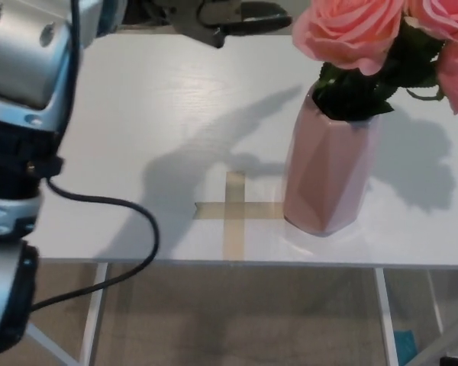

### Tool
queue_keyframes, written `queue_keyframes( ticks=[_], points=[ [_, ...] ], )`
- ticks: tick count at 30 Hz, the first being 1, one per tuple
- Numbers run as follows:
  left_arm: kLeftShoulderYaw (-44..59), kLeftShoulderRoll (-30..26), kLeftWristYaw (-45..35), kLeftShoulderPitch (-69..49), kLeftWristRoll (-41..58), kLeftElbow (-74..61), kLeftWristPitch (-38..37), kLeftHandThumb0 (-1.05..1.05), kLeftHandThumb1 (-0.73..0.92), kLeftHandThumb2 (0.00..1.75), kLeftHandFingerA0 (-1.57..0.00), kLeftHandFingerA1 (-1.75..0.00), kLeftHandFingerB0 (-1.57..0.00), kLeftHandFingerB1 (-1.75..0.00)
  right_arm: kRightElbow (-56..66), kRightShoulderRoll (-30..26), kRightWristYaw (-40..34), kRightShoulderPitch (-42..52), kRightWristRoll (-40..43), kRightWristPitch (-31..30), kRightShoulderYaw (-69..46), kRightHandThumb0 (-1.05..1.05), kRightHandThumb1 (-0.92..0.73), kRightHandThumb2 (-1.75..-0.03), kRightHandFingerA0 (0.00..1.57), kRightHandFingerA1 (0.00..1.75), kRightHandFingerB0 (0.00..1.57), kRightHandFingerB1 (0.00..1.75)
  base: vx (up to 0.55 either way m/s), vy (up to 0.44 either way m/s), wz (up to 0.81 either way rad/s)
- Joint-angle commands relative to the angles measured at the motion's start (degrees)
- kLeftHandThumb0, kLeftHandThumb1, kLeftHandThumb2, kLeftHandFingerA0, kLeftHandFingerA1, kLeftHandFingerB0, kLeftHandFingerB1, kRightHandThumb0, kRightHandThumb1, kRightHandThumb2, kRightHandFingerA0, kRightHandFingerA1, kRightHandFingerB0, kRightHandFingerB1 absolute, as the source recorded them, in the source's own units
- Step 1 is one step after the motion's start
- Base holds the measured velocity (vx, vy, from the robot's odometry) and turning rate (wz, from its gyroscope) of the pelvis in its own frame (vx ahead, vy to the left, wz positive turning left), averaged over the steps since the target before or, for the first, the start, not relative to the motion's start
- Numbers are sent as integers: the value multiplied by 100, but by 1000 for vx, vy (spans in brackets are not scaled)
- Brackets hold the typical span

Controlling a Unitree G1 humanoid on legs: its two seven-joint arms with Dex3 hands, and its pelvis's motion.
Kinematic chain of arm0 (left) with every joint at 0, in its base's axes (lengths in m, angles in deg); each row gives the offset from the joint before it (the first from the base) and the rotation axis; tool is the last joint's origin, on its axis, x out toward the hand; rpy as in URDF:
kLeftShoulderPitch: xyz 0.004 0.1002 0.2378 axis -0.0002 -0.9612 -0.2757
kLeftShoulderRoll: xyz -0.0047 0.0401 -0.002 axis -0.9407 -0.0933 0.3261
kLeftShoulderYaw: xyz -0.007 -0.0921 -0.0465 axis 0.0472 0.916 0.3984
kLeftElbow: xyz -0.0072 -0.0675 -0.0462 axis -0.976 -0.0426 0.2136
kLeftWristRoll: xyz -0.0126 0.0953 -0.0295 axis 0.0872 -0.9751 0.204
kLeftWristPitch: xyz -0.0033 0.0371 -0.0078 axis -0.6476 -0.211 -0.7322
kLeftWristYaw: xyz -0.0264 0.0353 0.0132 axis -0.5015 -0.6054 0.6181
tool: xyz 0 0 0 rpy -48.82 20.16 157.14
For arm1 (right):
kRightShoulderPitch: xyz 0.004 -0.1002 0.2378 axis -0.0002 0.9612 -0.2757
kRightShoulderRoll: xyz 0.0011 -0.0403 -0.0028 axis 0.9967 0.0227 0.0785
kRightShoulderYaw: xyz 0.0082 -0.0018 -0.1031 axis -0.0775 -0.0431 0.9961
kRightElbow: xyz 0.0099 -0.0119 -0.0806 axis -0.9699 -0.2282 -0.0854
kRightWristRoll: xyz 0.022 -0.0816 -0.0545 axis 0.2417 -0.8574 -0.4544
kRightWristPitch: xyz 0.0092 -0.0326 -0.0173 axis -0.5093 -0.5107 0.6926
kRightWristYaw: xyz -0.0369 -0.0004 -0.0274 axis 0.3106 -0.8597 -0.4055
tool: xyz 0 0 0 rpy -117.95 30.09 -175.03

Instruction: Use the left hand to pick up the rose and then lift and insert it into the pink vase.

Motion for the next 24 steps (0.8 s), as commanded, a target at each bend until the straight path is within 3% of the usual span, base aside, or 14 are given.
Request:
queue_keyframes(
  ticks=[1,9,11,12,13,16,17,18,19,20,21,22,24],
  points=[
    [-209,-552,-718,-236,-91,-114,-393,-71,42,53,0,0,0,0,-47,-56,84,38,-11,-114,36,-18,-62,-58,61,50,56,47,0,0,0],
    [53,-1461,-1078,-1122,-38,-332,-902,-76,42,56,0,0,0,0,-14,-76,115,53,-15,-131,68,-18,-62,-58,61,50,55,46,0,0,0],
    [305,-1530,-998,-1430,39,-455,-1004,-77,42,56,0,0,0,0,-21,-93,112,40,-22,-134,73,-18,-62,-58,61,50,55,46,0,0,0],
    [653,-1488,-850,-1870,154,-695,-1168,-66,39,78,0,0,0,-4,-27,-95,100,47,-29,-133,79,-18,-62,-58,61,50,55,46,0,0,0],
    [1210,-1396,-565,-2650,292,-1194,-1464,-66,39,78,0,0,0,-4,-44,-100,83,57,-40,-130,86,-18,-62,-58,61,50,55,46,0,0,0],
    [1517,-1294,-316,-3372,129,-1875,-1784,-65,40,77,0,0,0,-4,-64,-75,66,85,-47,-127,94,-18,-62,-58,61,50,55,46,0,0,0],
    [1688,-1258,-197,-3850,21,-2340,-1908,-60,37,75,0,-7,0,-10,-67,-64,55,91,-50,-129,98,-18,-62,-58,61,50,55,46,0,0,0],
    [1945,-1166,-167,-4408,11,-2784,-2047,-50,34,73,-4,-31,-3,-24,-69,-57,51,113,-53,-115,101,-18,-62,-58,61,50,55,46,0,0,0],
    [2179,-1071,-179,-4875,54,-3114,-2168,-50,34,73,-4,-31,-3,-24,-71,-52,49,138,-56,-96,104,-18,-62,-58,61,50,55,46,0,0,0],
    [2378,-977,-220,-5210,149,-3301,-2177,-29,19,79,0,-47,0,-47,-75,-47,48,158,-58,-80,105,-18,-62,-58,61,50,55,46,0,0,0],
    [2450,-940,-234,-5327,185,-3367,-2170,-29,19,79,0,-47,0,-47,-76,-45,47,164,-58,-74,105,-18,-62,-58,61,50,55,46,0,0,0],
    [2652,-764,-332,-5584,440,-3418,-2124,-46,40,53,-30,-33,-30,-31,-76,-47,41,183,-60,-64,106,-18,-62,-58,61,50,55,46,0,0,0],
    [3094,-402,-571,-6166,995,-3502,-1993,-41,40,52,-37,-34,-39,-33,-77,-49,31,220,-63,-44,105,-18,-62,-58,61,50,55,46,0,0,0]
  ],
)
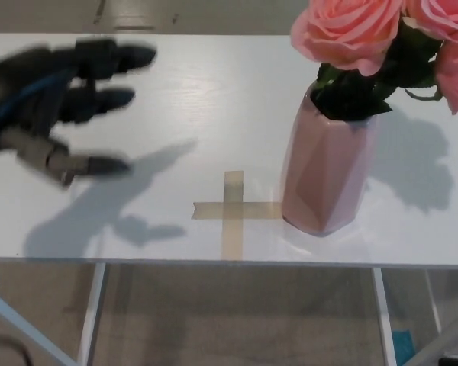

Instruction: Use the left hand to pick up the rose and then lift and insert it into the pink vase.

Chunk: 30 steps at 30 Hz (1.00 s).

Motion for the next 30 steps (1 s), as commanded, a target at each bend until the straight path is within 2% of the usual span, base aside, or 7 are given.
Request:
queue_keyframes(
  ticks=[1,6,17,22,25,26,30],
  points=[
    [1671,902,-101,-2560,1143,-1362,-708,-41,40,52,-37,-34,-39,-33,-65,-18,-29,256,-53,24,47,-18,-62,-58,61,50,55,46,0,0,0],
    [2189,1196,-590,-3559,1593,-1319,-664,-31,39,52,-55,-40,-53,-38,-78,-2,-60,270,-61,11,54,-18,-62,-58,61,50,56,47,0,0,0],
    [2303,1842,-876,-5404,1085,-558,-2108,-32,39,52,-53,-39,-51,-37,-146,29,-104,341,-75,-26,71,-18,-62,-58,62,50,56,47,0,0,0],
    [2030,2073,-347,-5609,411,554,-2942,-33,38,52,-53,-39,-49,-36,-146,33,-151,377,-105,24,115,-18,-61,-58,63,50,57,47,0,0,0],
    [1542,1888,441,-5413,-528,1543,-3369,-46,35,60,-41,-41,-38,-39,-150,-19,-131,424,-90,49,107,-18,-62,-58,63,50,57,47,0,0,0],
    [1214,1651,1078,-5123,-1128,2208,-3315,-22,20,80,-12,-51,-12,-50,-154,-21,-121,410,-90,28,112,-18,-62,-58,63,50,57,47,0,0,0],
    [818,1475,2049,-4465,-1640,3513,-3223,-24,19,80,-9,-50,-9,-49,-150,-37,-81,445,-68,36,99,-18,-62,-58,63,50,56,47,0,0,0]
  ],
)
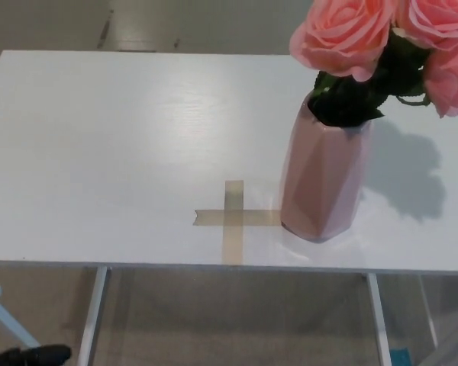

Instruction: Use the left hand to pick up the rose and then lift and insert it into the pink vase.

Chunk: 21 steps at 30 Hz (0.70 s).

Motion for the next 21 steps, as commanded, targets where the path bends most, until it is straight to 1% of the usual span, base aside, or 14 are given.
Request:
queue_keyframes(
  ticks=[1,2,3,5,7,8,10,11,14,15,16,19,20,21],
  points=[
    [-824,-212,2512,1263,-1878,3443,-1174,-25,18,80,-8,-50,-8,-49,-71,-47,-81,205,-74,30,41,-18,-61,-58,63,50,56,47,0,0,0],
    [-787,-172,2634,1446,-1808,3754,-1179,-25,18,80,-10,-50,-9,-50,-70,-45,-85,196,-73,22,41,-18,-62,-58,63,50,56,46,0,0,0],
    [-713,-112,2930,1779,-1703,4256,-1058,-54,36,64,-35,-40,-21,-35,-72,-33,-86,174,-68,1,40,-18,-62,-58,63,50,55,46,0,0,0],
    [-664,-80,3253,2109,-1631,4723,-860,-54,36,64,-35,-40,-21,-35,-75,-19,-86,152,-64,-18,39,-18,-62,-58,63,50,55,46,0,0,0],
    [-601,-117,3560,2381,-1541,5339,-776,-54,36,65,-30,-40,-19,-35,-63,-1,-73,147,-65,-9,48,-18,-62,-58,63,50,55,46,0,0,0],
    [-593,-121,3583,2406,-1522,5405,-783,-54,36,65,-30,-40,-19,-35,-62,2,-73,145,-64,-9,48,-18,-62,-58,63,50,55,46,0,0,0],
    [-402,-93,3621,2496,-1270,5934,-1052,-54,37,65,-27,-39,-20,-36,-51,8,-75,134,-46,16,32,-18,-62,-58,63,50,56,46,0,0,0],
    [-373,-125,3562,2489,-1203,6202,-1146,-26,24,84,-11,-51,-11,-50,-44,17,-98,107,-49,18,35,-17,-62,-58,63,50,56,47,0,0,0],
    [-339,-161,3452,2547,-1112,6535,-1229,-27,24,85,-10,-51,-10,-50,-45,5,-108,60,-48,-7,34,-17,-62,-58,63,50,57,47,0,0,0],
    [-363,-190,3358,2569,-1100,6600,-1153,-67,42,71,-20,-38,-23,-37,-42,-7,-103,45,-43,-19,29,-17,-62,-58,63,50,57,47,0,0,0],
    [-396,-231,3214,2595,-1082,6680,-1027,-67,42,71,-20,-38,-23,-37,-38,-26,-96,23,-35,-38,22,-17,-62,-58,63,50,57,47,0,0,0],
    [-388,-297,3054,2669,-1009,6758,-1032,-70,43,72,-19,-38,-23,-37,-35,-32,-70,-7,-33,-31,24,-17,-62,-58,63,50,57,47,0,0,0],
    [-399,-300,3017,2650,-1004,6742,-1134,-67,51,57,-23,-30,-28,-30,-24,-12,-36,7,-14,-7,14,-17,-62,-58,62,50,57,47,0,0,0],
    [-409,-307,3004,2660,-999,6780,-1203,-67,51,57,-23,-30,-28,-30,-19,-4,-21,12,-6,4,10,-17,-62,-58,62,50,57,47,0,0,0]
  ],
)
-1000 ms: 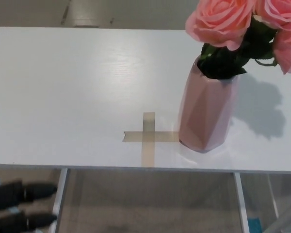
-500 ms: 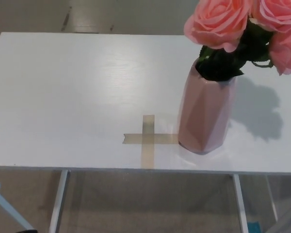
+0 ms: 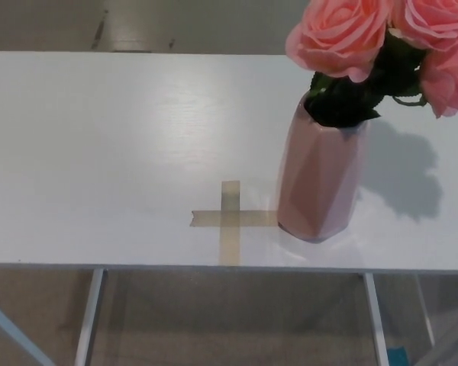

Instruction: Use the left hand to pick up the rose and then lift and insert it into the pink vase.

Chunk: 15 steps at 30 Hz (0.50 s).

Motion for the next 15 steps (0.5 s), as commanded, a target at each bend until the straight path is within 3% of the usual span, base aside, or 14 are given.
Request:
queue_keyframes(
  ticks=[1,4,5,9,10,15],
  points=[
    [-95,-162,1331,495,-421,1835,-988,-67,51,57,-23,-30,-28,-30,-5,-16,-5,56,10,8,-20,-18,-62,-58,62,50,56,47,0,0,0],
    [-238,-197,1417,575,-529,2048,-1229,-67,51,57,-23,-30,-27,-30,16,-28,8,37,40,-3,-46,-18,-62,-58,62,50,56,47,0,0,0],
    [-259,-223,1415,663,-528,2166,-1294,-31,22,86,-9,-51,-9,-49,5,-37,6,-22,37,-16,-47,-18,-62,-58,62,50,56,47,0,0,0],
    [-295,-247,1369,875,-435,2369,-1434,-31,23,86,-9,-51,-9,-49,-5,-36,6,-126,42,-29,-62,-18,-62,-58,62,50,57,47,0,0,0],
    [-302,-243,1319,897,-417,2387,-1495,-65,51,56,-26,-31,-23,-29,-1,-38,16,-122,40,-21,-63,-17,-62,-58,62,50,56,47,0,0,0],
    [-312,-258,1249,936,-340,2523,-1705,-63,50,56,-26,-31,-22,-29,-8,-42,-13,-119,31,-24,-72,-17,-62,-58,61,50,56,47,0,0,0]
  ],
)
